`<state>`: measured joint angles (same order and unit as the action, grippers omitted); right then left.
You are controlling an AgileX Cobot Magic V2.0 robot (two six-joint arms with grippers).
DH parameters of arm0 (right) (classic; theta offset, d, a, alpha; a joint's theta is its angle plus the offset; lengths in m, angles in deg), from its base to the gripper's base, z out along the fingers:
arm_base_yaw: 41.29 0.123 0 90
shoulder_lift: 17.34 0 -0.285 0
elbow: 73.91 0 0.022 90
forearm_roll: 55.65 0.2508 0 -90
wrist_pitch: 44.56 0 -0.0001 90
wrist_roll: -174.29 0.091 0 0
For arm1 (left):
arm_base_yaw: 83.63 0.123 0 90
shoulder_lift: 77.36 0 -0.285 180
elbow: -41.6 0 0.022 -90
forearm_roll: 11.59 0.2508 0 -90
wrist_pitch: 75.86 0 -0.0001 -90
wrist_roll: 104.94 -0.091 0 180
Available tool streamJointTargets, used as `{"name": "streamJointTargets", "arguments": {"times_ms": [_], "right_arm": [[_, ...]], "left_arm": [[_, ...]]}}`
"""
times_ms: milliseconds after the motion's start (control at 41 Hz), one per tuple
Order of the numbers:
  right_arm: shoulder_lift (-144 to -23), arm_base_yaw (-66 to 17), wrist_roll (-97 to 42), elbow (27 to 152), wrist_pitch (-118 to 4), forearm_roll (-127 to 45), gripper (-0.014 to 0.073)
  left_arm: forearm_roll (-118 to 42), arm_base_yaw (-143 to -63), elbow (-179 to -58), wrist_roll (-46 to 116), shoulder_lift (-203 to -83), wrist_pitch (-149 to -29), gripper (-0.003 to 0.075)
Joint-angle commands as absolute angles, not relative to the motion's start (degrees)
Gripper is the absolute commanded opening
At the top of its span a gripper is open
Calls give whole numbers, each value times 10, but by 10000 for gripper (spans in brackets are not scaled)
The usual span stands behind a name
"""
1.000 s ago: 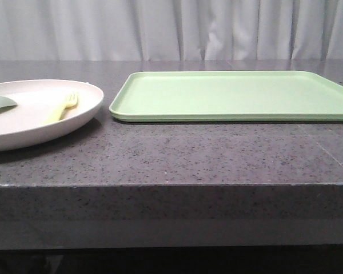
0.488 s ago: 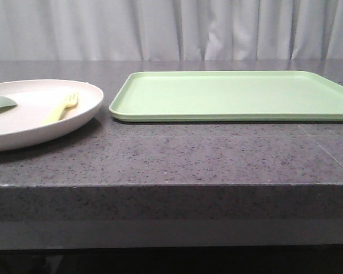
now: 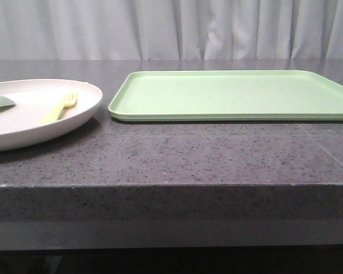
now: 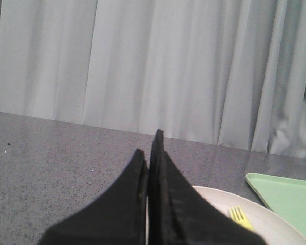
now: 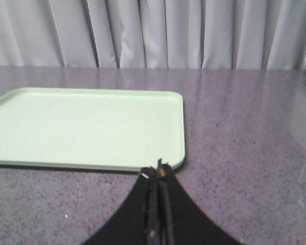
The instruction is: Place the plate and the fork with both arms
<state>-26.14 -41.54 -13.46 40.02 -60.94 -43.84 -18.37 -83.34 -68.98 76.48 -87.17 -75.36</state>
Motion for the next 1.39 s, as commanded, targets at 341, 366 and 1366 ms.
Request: {"name": "streamJointTargets", "arguments": {"times_ms": [341, 366, 1366], "right_arm": [[-547, -415, -135, 626, -620, -444, -58], [-555, -415, -135, 629, -620, -444, -58], [-583, -415, -135, 634, -589, -444, 654]], "left_arm": [[-106, -833, -903, 766, -1144, -796, -18], [-106, -833, -905, 766, -1155, -796, -18], [-110, -833, -912, 766, -1181, -765, 619]]}}
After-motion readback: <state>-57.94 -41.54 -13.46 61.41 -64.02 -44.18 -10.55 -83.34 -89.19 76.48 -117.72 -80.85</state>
